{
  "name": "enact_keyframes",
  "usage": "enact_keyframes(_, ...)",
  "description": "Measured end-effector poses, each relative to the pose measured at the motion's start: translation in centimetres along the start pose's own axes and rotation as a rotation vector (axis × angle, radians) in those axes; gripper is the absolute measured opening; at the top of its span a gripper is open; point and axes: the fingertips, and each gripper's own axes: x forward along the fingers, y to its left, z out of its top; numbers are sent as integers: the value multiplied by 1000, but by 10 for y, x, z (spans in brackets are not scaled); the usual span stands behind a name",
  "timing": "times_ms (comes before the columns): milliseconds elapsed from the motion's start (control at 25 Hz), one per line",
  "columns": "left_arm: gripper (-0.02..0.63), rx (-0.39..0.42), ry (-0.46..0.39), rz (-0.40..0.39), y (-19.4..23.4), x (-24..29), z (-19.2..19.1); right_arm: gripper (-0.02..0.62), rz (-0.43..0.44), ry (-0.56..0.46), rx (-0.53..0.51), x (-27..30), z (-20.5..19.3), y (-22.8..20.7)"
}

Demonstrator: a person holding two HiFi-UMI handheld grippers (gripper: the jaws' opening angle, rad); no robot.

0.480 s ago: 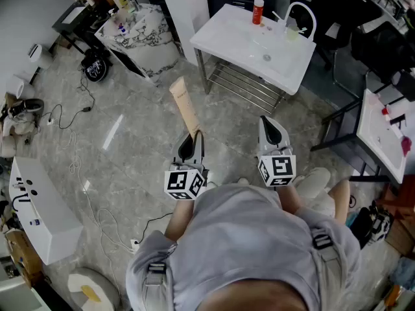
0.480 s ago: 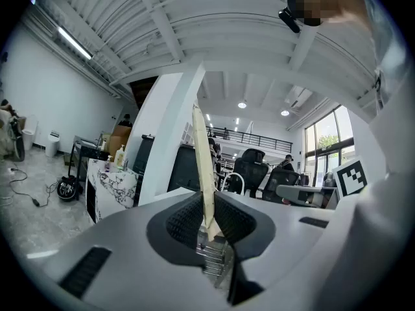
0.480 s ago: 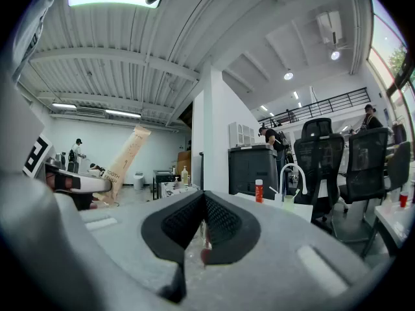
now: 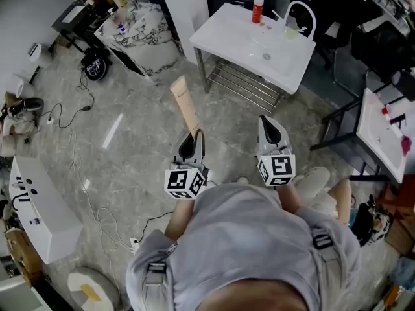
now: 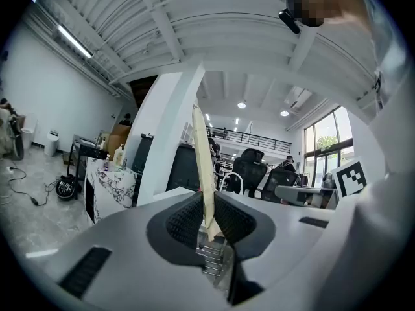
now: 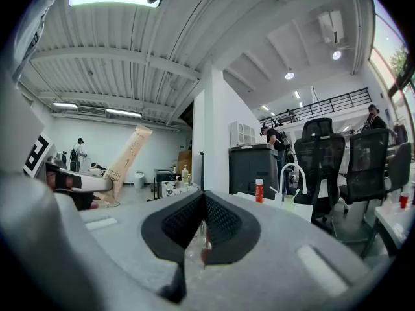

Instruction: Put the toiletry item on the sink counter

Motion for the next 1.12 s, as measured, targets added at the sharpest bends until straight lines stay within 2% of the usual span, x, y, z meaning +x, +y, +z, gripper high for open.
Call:
enact_keyframes(400, 51, 9, 1, 10, -7, -2, -3, 5, 20, -36, -4, -7, 2, 1)
enact_keyframes(720, 51, 14, 13, 16, -19, -1, -10, 5, 30, -25, 11, -14, -3, -10)
enact_keyframes(1120, 51, 16, -1, 47, -45, 12, -16, 5, 91, -5, 13, -20, -14, -33)
